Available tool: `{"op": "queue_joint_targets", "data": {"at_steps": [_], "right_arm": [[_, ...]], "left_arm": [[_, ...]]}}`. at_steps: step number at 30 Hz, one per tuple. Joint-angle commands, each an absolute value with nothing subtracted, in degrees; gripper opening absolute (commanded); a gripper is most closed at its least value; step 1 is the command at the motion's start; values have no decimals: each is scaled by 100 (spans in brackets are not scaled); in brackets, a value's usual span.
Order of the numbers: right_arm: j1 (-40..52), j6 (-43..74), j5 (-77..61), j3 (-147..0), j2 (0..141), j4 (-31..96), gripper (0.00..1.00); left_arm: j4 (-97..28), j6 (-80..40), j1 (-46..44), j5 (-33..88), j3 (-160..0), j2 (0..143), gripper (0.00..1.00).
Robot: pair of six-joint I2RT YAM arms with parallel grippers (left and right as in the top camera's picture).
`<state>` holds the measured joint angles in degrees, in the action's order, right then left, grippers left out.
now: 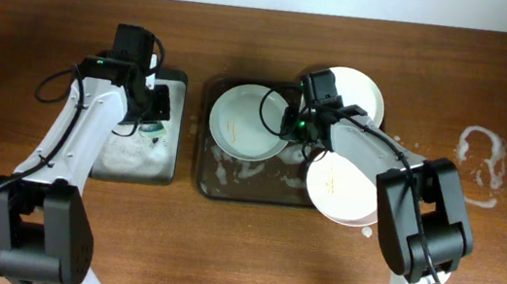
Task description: Clean dirty plates on tray and stack at the side
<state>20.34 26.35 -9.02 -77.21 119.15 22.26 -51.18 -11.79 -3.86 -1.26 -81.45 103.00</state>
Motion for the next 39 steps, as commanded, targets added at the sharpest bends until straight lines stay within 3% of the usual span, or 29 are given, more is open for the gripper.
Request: {"op": "queue_joint_targets", "data": {"at_steps": [1, 10, 24, 39], "right_arm": [[2027, 2818, -1236, -7618, 12011, 2668, 4], [2095, 2816, -1302, -7616, 11854, 3500, 4], [2099, 2788, -1288, -7618, 11854, 3273, 4], [2099, 2749, -1286, -7618, 11854, 3214, 4]], "left_arm": [[-5057, -1107, -399, 67, -8267, 10143, 1], [-4976, -1107, -471, 574, -8267, 10079, 1], [-4816, -1103, -624, -932, -8261, 10079, 1], [-4810, -1063, -624, -1031, -8256, 10082, 1]]}}
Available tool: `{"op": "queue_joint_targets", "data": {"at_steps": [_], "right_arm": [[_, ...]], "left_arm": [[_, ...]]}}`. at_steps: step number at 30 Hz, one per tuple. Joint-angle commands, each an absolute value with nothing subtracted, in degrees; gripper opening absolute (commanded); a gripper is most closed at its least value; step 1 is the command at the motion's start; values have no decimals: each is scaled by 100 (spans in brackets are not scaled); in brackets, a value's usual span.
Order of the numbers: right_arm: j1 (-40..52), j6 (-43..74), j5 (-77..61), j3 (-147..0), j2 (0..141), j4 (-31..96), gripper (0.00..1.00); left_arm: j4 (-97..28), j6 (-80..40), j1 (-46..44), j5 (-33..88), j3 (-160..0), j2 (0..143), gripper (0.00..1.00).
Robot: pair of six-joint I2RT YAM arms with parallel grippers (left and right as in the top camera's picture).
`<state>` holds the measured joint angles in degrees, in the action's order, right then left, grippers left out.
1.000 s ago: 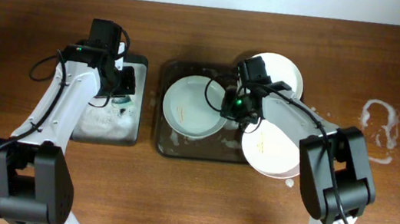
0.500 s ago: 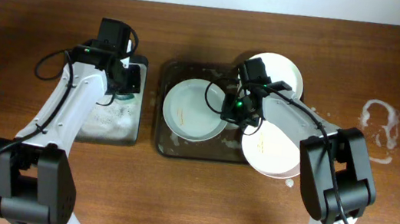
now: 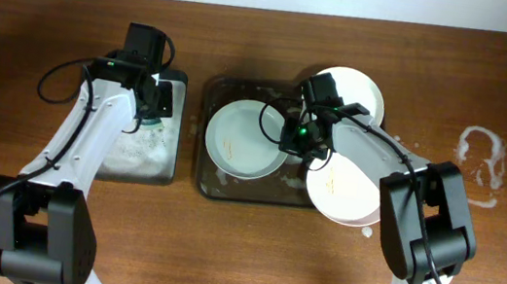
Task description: Clean dirty plates on tray and stack at the side
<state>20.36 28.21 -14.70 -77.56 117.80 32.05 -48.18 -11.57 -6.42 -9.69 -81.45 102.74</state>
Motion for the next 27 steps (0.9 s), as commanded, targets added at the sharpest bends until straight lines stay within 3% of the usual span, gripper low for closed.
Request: {"op": "queue_joint_targets", "data": {"at_steps": [1, 8, 17, 27], "right_arm": [[2099, 2749, -1286, -7618, 11854, 3214, 4], [2099, 2751, -1288, -7618, 11854, 3212, 4], [2093, 2746, -1286, -7618, 11854, 3214, 4], [2093, 2749, -1288, -7618, 11854, 3175, 4]], "left_arm": [[-4810, -1063, -626, -991, -8256, 10082, 1], [-4569, -1142, -1070, 886, -8254, 10095, 1], [-3986, -1800, -2130, 753, -8254, 10849, 1], [-3625, -2235, -2423, 576, -8254, 11843, 1]]}}
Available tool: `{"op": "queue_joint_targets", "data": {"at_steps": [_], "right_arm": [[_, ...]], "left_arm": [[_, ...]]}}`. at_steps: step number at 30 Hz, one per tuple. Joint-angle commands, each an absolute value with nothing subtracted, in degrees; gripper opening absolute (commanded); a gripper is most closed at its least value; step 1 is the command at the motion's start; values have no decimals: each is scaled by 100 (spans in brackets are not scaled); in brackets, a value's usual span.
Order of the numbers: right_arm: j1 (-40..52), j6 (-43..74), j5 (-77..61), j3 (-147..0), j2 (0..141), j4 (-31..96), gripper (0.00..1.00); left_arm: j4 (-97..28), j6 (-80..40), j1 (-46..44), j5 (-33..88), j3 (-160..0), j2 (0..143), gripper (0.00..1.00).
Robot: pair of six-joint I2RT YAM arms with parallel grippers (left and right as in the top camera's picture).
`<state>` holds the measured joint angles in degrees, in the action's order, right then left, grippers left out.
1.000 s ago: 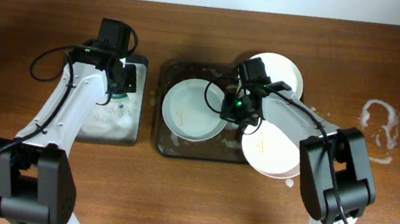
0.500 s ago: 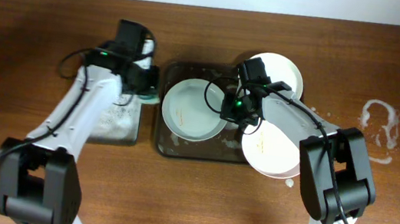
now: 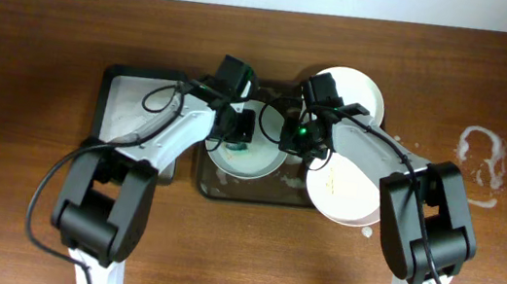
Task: Clean dirty plates on tray and stack at the side
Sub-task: 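Scrub the left plate with the sponge while the right gripper holds it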
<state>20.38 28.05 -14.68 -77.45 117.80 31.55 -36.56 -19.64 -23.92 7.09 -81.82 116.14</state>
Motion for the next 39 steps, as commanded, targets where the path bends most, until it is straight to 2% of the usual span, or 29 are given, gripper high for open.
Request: {"op": "queue_joint_targets", "data": {"at_steps": [1, 10, 16, 19, 23, 26, 35, 39], "right_arm": [[2093, 2749, -1288, -7618, 11854, 3181, 4], [2093, 2751, -1288, -7618, 11854, 3146, 4], [2093, 2751, -1286, -7618, 11854, 3146, 4], [2093, 2751, -1286, -7618, 11854, 3142, 4], [2093, 2751, -1286, -7618, 11854, 3127, 4], [2093, 2751, -1286, -7618, 11854, 3124, 4], [2093, 2749, -1288, -7618, 11854, 3129, 4], [2093, 2749, -1288, -7618, 11854, 3129, 4]], "left_arm": [[-3618, -2233, -2423, 504, -8256, 11878, 1], [-3527, -2231, -2423, -1332, -8256, 11948, 1], [-3006, -2226, -2429, -1450, -8256, 12110, 1], [-3164, -1964, -2427, -528, -8256, 12112, 1], [-3625, -1619, -2429, 1879, -8256, 12112, 1], [-3621, -1619, -2427, 2029, -8256, 12112, 1], [-2711, -1636, -2346, -259, -8256, 12119, 1], [-2670, -1730, -2346, -1203, -8256, 12119, 1]]}}
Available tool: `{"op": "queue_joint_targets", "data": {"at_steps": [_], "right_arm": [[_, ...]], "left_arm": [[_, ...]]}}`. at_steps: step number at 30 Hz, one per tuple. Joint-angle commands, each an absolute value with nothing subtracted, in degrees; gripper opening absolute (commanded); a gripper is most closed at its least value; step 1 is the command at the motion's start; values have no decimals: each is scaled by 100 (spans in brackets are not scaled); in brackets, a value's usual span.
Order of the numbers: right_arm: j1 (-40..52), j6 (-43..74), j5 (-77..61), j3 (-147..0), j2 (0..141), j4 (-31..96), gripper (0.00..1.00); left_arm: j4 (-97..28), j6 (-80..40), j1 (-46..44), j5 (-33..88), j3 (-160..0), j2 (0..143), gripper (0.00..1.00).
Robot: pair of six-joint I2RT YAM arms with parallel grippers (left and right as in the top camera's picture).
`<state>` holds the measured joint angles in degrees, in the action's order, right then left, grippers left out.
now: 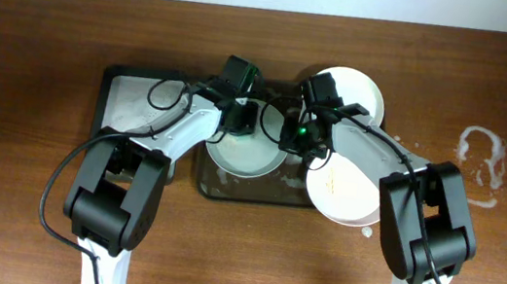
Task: Clean dirty plates on tray and stack at the side
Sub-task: 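Scrub the left plate with the sponge while the right gripper holds it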
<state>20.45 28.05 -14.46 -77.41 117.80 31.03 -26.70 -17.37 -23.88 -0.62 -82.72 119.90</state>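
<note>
A white plate (244,155) lies in the dark centre tray (247,192). At the plate's right rim my right gripper (288,133) is shut on it. My left gripper (242,121) reaches in from the left and sits over the plate's far edge. It looks shut on a small green sponge, which is mostly hidden under the fingers. Two more white plates are on the right: one at the back (357,89), and one nearer the front with faint yellow marks (345,191).
A grey tray with white foam (130,111) stands left of the centre tray. White foam is smeared on the wooden table at the far right (483,158). Both arms crowd the space above the centre tray.
My left gripper has shifted a little from the plate's middle toward its far rim. The right gripper and the plate are where they were.
My left gripper was in the foamy tray with the green sponge while my right held the plate in the centre tray. The plate then lay slightly nearer the front. After that the left gripper was over the plate, and it is there now.
</note>
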Motion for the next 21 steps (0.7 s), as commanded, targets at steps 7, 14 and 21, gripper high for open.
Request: {"op": "queue_joint_targets", "data": {"at_steps": [7, 14, 21], "right_arm": [[2093, 2749, -1286, -7618, 11854, 3127, 4], [2093, 2751, -1288, -7618, 11854, 3127, 4], [2093, 2751, -1291, -7618, 11854, 3131, 4]], "left_arm": [[-4001, -1728, -2344, -517, -8256, 12119, 1], [-4466, -1376, -2346, 1865, -8256, 12119, 1], [-3400, -1656, -2346, 1531, -8256, 12119, 1]]}}
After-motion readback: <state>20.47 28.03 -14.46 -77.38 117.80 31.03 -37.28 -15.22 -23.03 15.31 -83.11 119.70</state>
